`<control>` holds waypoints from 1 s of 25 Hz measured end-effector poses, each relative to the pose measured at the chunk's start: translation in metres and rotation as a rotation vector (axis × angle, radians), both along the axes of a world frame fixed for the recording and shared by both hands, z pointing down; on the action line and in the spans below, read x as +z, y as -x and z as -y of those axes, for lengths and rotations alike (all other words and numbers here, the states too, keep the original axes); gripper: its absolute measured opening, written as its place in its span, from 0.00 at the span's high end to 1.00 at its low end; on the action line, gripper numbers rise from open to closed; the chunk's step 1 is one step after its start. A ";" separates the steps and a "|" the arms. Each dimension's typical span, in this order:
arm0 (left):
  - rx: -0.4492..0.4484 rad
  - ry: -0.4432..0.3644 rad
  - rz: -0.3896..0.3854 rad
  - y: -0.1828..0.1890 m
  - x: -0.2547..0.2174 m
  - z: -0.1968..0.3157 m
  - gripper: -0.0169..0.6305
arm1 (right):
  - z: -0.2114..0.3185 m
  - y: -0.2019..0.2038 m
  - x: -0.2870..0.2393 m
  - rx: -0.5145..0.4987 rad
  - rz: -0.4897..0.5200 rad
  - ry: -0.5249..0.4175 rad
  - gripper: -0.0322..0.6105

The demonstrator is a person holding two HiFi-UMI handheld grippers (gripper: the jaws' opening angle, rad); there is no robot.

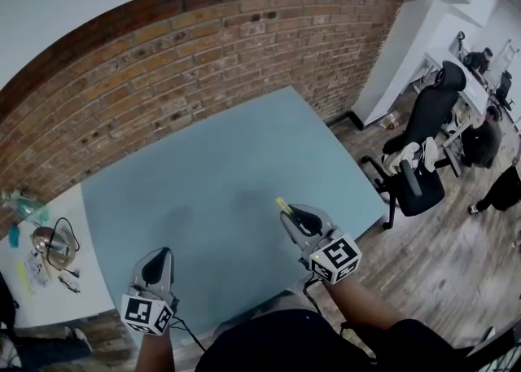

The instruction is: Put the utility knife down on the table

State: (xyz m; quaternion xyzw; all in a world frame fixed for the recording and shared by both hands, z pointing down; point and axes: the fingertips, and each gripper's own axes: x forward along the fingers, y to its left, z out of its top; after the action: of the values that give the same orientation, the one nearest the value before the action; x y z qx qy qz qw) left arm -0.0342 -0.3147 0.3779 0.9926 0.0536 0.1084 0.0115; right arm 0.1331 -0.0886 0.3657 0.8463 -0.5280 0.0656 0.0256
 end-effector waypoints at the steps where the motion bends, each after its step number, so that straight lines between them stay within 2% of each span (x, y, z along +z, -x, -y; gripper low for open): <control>1: -0.004 -0.004 0.001 0.000 -0.001 0.000 0.97 | 0.001 -0.001 0.001 -0.005 0.001 -0.001 0.85; 18: -0.039 0.003 0.044 -0.003 0.017 -0.001 0.97 | 0.006 -0.016 0.034 -0.030 0.053 0.031 0.85; 25: -0.067 0.021 0.089 0.007 0.036 0.005 0.97 | 0.013 -0.013 0.057 -0.045 0.089 0.053 0.85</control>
State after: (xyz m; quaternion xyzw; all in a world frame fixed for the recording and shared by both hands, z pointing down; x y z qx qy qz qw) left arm -0.0409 -0.3199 0.4139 0.9879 0.0211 0.1514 0.0281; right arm 0.1463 -0.1020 0.4230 0.8296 -0.5454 0.1166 0.0258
